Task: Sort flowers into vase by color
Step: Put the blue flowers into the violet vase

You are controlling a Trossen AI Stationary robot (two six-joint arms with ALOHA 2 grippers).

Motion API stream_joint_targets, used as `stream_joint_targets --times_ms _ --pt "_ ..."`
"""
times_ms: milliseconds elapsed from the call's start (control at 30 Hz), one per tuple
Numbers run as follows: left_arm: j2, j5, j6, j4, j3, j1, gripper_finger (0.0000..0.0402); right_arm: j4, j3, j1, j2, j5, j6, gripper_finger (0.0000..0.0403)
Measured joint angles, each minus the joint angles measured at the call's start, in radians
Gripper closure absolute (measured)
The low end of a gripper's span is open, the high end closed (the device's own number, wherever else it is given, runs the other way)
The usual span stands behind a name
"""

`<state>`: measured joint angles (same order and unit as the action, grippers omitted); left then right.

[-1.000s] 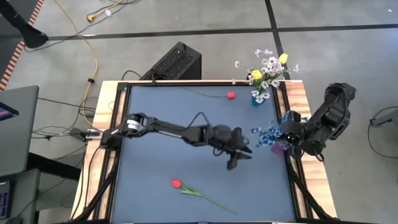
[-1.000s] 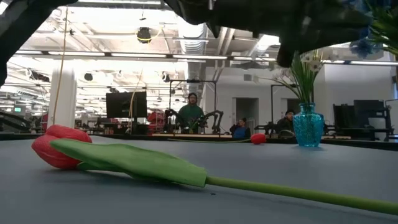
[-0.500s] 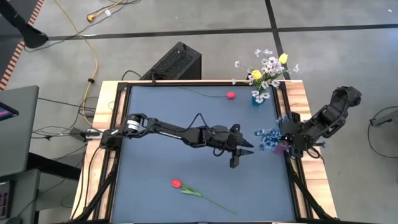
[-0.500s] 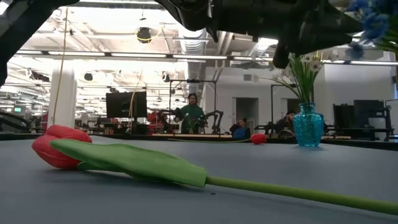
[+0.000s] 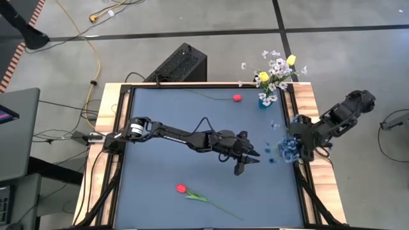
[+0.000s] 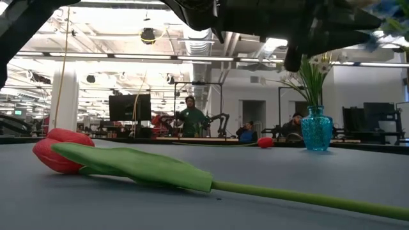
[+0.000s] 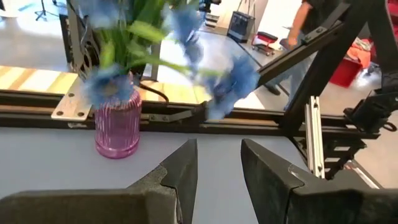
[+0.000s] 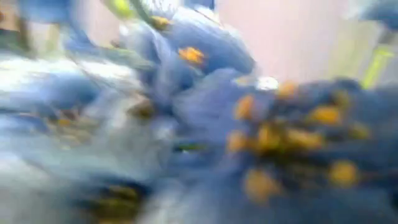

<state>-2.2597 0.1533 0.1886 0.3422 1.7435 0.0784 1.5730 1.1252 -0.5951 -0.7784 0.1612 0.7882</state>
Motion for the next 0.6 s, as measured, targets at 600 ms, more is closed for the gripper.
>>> stream_joint_targets --times_ms 600 --pt "-0.105 -0.106 -0.103 0.079 0.023 -0.014 0.0257 -0.022 0.32 0.042 0.002 -0.12 0.12 0.0182"
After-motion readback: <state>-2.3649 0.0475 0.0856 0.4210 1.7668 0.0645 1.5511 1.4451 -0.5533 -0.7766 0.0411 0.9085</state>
